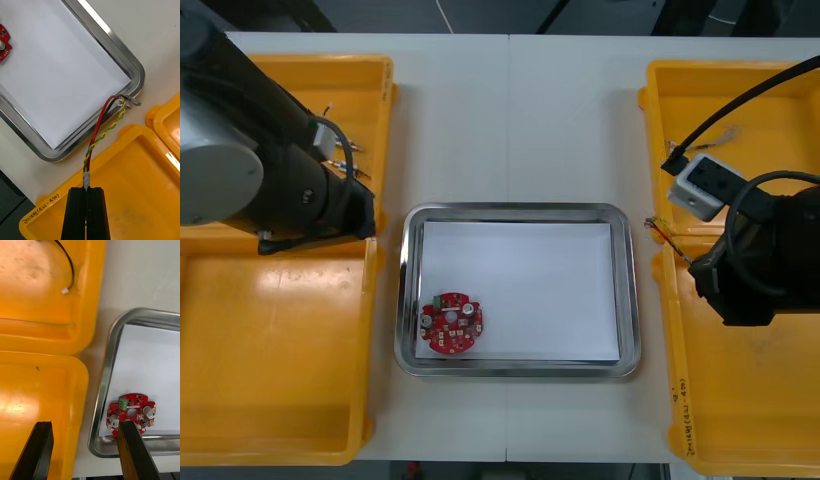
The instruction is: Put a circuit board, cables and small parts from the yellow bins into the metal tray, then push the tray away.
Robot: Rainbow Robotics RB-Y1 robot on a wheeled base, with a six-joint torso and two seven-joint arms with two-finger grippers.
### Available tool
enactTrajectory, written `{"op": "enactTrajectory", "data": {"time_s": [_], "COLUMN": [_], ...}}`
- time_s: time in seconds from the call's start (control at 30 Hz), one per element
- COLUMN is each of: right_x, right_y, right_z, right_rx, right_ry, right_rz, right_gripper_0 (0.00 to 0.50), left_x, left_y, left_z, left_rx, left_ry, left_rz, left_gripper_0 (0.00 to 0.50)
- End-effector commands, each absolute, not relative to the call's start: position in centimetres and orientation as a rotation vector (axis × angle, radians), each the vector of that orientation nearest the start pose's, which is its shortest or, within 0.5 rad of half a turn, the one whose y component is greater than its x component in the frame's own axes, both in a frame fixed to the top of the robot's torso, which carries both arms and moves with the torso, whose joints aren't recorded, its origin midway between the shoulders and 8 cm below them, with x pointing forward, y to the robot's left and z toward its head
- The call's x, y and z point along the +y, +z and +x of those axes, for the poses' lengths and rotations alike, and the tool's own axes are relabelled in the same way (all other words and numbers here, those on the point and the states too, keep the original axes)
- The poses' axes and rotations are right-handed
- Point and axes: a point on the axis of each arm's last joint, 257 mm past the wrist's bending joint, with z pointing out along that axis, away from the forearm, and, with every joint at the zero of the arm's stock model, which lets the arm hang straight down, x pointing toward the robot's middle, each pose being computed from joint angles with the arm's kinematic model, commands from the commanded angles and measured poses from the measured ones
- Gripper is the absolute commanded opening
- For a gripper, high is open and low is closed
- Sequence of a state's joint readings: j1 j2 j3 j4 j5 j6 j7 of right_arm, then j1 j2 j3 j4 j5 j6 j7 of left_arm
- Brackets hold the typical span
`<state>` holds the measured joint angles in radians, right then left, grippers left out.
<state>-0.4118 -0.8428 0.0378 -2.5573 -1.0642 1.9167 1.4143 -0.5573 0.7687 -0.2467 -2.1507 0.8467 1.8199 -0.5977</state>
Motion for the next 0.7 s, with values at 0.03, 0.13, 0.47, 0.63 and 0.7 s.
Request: {"op": "enactTrajectory", "data": {"time_s": [0.03, 0.13, 0.47, 0.63, 0.7], "right_x": [-15.1, -12.6, -7.3, -7.0, -7.2], "right_y": [-11.2, -11.9, -14.1, -15.7, -16.7], "right_z": [34.2, 34.3, 35.8, 36.4, 36.5], "right_rx": [2.214, 2.184, 2.023, 1.985, 1.967], "right_ry": [-0.057, -0.036, -0.105, -0.201, -0.251], "right_rz": [-1.242, -1.312, -1.608, -1.703, -1.755], "right_gripper_0": [0.0, 0.0, 0.0, 0.0, 0.0], "left_x": [24.9, 27.0, 32.1, 33.2, 33.7], "left_y": [-12.2, -11.4, -9.0, -8.0, -7.7], "left_z": [44.4, 45.3, 49.6, 51.8, 52.7], "left_rx": [2.613, 2.603, 2.56, 2.527, 2.517], "left_ry": [-0.128, -0.127, -0.128, -0.166, -0.187], "left_rz": [-0.192, -0.246, -0.479, -0.554, -0.591], "left_gripper_0": [0.5, 0.5, 0.5, 0.5, 0.5]}}
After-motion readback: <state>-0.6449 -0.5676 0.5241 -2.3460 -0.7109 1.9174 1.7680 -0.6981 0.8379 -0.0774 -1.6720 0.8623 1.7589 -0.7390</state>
